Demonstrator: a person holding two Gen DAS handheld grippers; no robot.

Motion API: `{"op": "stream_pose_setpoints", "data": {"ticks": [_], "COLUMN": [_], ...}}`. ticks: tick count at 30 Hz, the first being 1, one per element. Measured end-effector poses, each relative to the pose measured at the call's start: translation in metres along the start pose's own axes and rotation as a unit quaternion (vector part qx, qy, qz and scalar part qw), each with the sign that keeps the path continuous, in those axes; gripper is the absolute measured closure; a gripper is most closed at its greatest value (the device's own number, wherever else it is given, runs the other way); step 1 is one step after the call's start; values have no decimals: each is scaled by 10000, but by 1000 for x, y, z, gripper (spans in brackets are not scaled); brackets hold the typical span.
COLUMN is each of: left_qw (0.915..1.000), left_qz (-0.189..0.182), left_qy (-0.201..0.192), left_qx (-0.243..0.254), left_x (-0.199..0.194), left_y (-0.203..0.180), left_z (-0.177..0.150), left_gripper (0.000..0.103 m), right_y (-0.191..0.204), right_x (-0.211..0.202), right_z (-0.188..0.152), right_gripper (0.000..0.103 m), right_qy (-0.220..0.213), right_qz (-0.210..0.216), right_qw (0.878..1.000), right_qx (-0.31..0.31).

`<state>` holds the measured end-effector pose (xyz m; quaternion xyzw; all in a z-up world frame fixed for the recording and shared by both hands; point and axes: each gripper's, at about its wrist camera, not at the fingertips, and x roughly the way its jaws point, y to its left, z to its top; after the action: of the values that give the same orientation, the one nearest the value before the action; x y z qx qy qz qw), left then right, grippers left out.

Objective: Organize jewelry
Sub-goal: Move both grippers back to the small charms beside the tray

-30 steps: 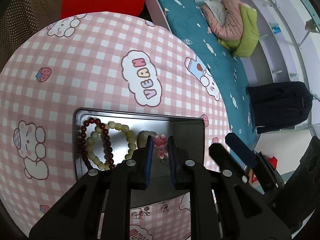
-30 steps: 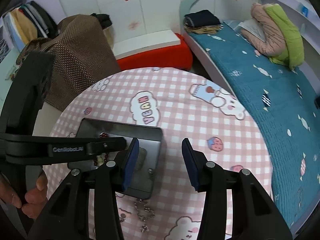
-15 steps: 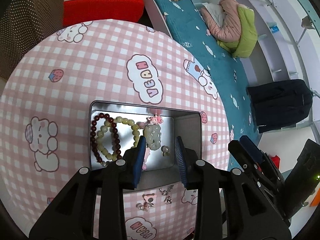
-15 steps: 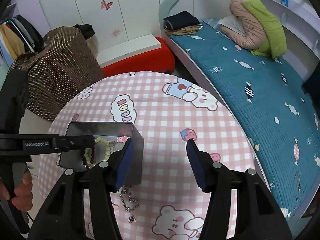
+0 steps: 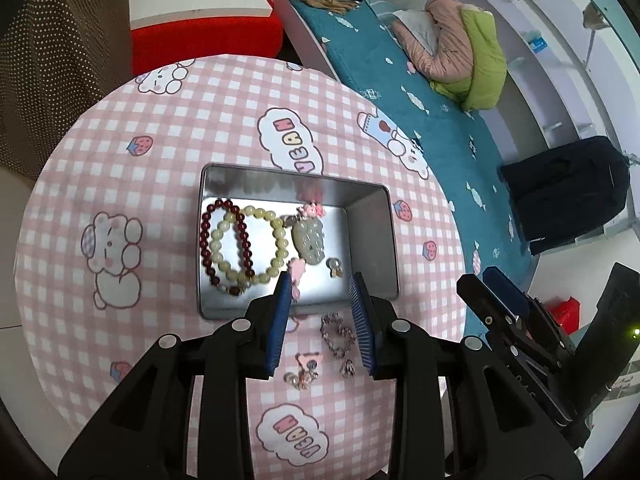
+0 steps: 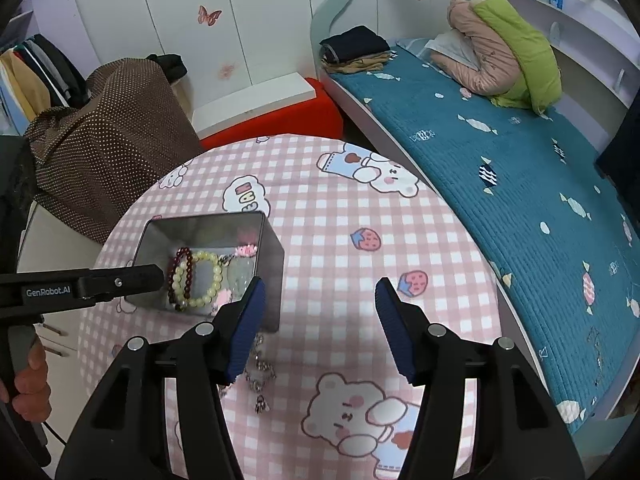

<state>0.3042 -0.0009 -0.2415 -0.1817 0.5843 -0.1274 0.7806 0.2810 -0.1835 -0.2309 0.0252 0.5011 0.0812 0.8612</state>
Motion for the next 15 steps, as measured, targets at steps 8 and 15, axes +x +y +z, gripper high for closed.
{"op": "stream_pose_setpoints", "data": {"ticks": [8,15], "left_qw": [9999,9987], "left_qz": [111,323], "left_qy": [1,384], "left_qx": [66,93], "left_x": [-8,12], "left_y": [-6,0], "left_z": [-29,-55], "left_gripper": [72,64], "right_y": [-3,-6], "right_x": [-9,-8], "right_z": [-23,-42], "right_gripper": [49,45], "right_qy": [88,301], "right_qz": [43,103], "right_qw": [9999,9995], "right_qx": [42,47]}}
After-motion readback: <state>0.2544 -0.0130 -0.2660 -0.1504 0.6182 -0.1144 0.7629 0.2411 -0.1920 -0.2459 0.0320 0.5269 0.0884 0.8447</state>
